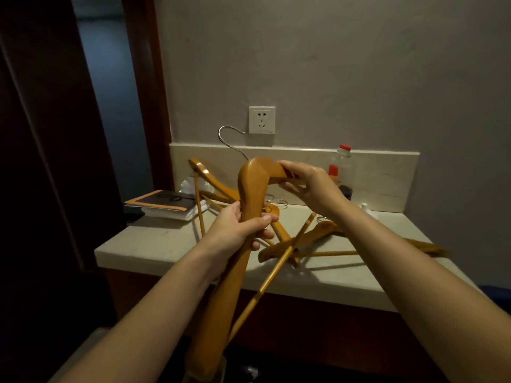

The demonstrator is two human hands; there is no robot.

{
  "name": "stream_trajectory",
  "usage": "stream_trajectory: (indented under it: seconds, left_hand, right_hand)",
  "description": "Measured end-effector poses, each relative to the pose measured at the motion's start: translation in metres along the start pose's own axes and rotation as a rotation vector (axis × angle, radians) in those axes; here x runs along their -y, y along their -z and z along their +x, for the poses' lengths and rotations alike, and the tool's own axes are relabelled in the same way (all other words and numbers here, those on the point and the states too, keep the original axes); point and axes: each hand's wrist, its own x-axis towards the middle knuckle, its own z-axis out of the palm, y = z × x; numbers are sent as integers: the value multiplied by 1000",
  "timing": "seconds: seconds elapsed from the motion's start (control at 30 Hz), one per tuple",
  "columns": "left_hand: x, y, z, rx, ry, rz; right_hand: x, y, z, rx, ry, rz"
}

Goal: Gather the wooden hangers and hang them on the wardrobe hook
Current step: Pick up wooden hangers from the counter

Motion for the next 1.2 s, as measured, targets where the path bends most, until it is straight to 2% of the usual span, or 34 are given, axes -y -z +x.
stream_trajectory:
  seconds: [0.13,0.27,0.37,0.53,0.87,1.07,1.2]
  left_hand:
    - [0,7,-13,-46,-26,31]
    - [-1,13,-23,-121,-73,29]
    - [0,13,-26,-174,-79,60]
    - [6,9,-20,-219,-61,116]
    - [15,3,9,-272,-34,156]
    - [21,11,15,-250,-42,113]
    - [28,24,12,-211,-42,92]
  right_hand:
    - [-1,9,-16,42,-166,-8]
    - [-27,12,-47,75,-463,25]
    - [-47,5,-65,177,-651,67]
    - [-78,-17,-65,319,-737,45]
    - [-105,-56,-41,314,-963,50]
    - [-95,-77,-35,203,-1078,-100]
    - [-90,-81,-32,102,-1200,18]
